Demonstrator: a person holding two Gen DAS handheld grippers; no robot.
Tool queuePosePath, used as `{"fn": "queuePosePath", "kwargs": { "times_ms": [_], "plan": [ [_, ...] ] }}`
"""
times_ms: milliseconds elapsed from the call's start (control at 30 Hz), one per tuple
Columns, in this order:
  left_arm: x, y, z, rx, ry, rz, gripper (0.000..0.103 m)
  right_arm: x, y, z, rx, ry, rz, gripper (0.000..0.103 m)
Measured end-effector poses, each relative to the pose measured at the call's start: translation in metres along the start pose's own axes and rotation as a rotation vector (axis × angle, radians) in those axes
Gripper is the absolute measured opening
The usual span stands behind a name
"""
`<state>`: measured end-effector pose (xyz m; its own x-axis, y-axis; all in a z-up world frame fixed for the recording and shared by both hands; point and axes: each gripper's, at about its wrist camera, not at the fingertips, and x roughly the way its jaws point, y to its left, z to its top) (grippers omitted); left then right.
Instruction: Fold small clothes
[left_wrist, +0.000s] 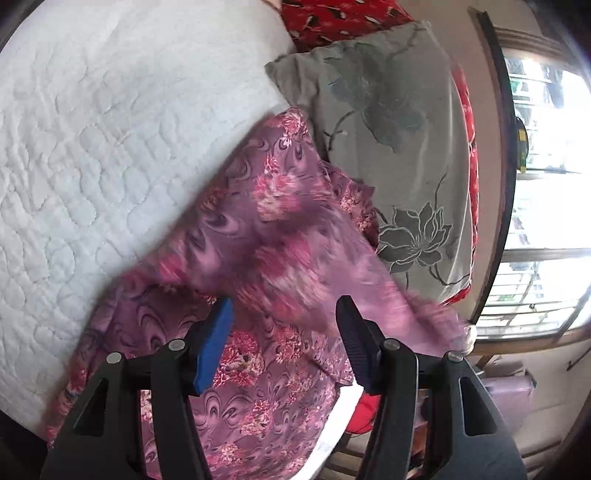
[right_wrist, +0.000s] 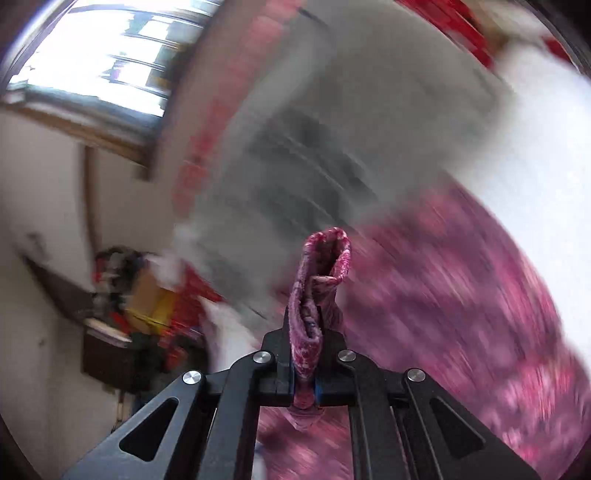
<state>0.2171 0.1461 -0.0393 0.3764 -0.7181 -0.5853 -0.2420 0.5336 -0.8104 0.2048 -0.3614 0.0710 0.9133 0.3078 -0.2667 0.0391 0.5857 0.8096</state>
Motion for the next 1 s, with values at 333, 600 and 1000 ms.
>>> {"fn": "queuePosePath", "kwargs": {
  "times_ms": [333,600,1000],
  "plan": [
    [0.048,0.001,-0.001,0.075,0.075,0.234,0.056,0.030,-0.095,-0.012,-0.185,0.141,-0.475,0.006],
    [0.033,-0.068,-0.019,0.337,0.025,0.213,0.057,-0.018,-0.110,-0.021,-0.105,0.032,-0.449,0.017],
    [0.108,-0.089,-0.023,0.606,0.077,0.556,0.060,-0.016,-0.120,-0.031,-0.123,0.132,-0.452,0.018]
  ]
}}
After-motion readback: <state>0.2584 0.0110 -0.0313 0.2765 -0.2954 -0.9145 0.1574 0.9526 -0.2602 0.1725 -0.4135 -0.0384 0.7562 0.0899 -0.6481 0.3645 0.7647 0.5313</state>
